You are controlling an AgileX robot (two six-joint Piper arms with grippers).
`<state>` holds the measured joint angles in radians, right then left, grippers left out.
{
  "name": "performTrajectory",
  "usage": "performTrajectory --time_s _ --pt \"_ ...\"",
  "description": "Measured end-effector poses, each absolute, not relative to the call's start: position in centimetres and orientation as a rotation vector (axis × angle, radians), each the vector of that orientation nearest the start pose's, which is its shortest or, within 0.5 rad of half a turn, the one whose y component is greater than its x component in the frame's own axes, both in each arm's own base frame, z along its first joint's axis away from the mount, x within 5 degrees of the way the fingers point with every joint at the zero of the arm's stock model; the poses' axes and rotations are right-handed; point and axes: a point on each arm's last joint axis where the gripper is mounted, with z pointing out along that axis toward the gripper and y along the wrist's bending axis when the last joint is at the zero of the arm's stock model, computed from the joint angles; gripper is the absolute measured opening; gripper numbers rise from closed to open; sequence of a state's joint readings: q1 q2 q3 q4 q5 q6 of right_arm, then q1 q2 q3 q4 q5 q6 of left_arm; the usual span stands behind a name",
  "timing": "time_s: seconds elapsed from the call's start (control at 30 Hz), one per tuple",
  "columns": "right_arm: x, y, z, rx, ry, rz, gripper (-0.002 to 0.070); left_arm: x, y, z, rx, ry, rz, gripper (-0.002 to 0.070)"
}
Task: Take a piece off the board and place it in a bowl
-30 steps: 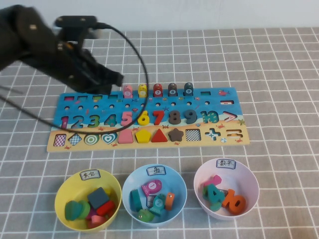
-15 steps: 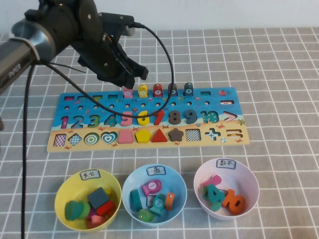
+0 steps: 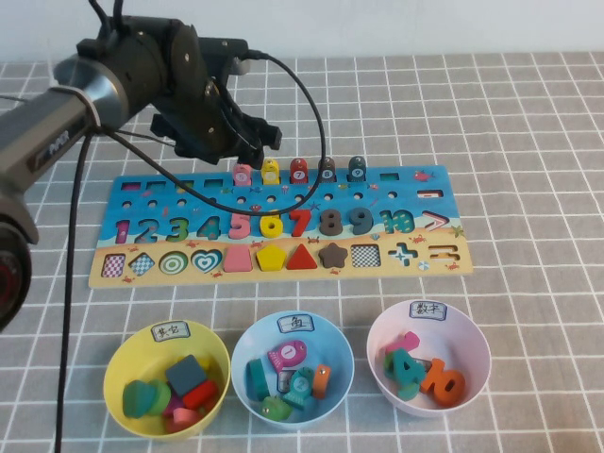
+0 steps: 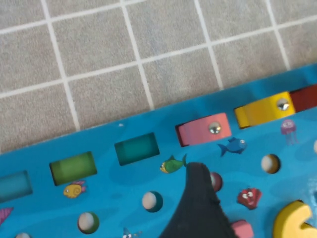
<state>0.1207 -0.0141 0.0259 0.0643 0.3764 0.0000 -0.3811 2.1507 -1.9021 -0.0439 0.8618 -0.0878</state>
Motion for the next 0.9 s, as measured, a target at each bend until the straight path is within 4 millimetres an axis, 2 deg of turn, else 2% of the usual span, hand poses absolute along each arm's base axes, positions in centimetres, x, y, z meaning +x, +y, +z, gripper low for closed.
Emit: performTrajectory --time_s 0.17,0.57,0.9 --pt "5.2 0.8 17.1 -0.073 1.872 0.147 -0.0017 45.2 -18.4 23.2 0.35 2.599 -0.209 0.0442" --pt "5.2 0.8 17.1 -0.073 1.872 0.147 -0.0017 45.5 -18.3 22.8 0.301 2.599 -0.215 0.0442" --pt "5.2 0.8 17.1 -0.073 1.872 0.147 -0.0017 46.4 -17.1 24.7 0.255 2.584 -0.217 0.0442"
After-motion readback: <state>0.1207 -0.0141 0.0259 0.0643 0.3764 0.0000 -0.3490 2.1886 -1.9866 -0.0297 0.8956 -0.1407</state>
